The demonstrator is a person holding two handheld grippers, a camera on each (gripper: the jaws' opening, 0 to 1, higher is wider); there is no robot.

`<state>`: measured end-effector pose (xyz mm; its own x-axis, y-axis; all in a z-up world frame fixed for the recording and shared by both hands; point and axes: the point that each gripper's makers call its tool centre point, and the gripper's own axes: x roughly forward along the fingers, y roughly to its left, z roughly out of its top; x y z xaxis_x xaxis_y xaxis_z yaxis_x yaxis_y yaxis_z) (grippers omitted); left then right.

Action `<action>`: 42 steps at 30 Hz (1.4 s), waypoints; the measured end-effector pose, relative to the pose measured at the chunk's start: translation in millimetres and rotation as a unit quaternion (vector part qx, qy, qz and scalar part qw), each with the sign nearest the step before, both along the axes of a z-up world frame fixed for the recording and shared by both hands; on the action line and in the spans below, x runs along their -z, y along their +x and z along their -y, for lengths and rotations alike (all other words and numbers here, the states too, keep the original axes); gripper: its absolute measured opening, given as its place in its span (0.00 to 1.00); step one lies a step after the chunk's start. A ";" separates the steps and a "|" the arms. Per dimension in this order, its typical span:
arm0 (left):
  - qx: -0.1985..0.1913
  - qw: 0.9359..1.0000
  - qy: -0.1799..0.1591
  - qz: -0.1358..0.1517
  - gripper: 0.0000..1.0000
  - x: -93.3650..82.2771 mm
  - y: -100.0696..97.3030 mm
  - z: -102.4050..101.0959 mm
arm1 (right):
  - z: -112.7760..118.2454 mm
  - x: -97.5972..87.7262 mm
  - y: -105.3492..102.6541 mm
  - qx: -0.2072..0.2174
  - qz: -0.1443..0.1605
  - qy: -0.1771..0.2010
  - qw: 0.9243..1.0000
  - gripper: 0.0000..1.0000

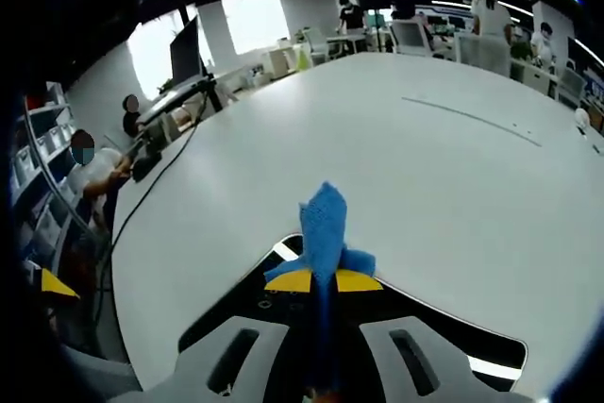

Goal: Wipe the mirror surface with the cleaning cloth until all visible marks leave the cleaned area.

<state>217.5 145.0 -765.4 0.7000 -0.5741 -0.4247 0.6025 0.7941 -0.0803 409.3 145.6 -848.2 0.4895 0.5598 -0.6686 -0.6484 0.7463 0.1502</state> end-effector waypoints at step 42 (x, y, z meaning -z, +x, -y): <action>-0.012 1.000 -0.010 0.004 0.95 -3.4 2.5 -2.0 | 6.0 -0.1 -42.0 0.026 -0.019 0.023 0.999 0.01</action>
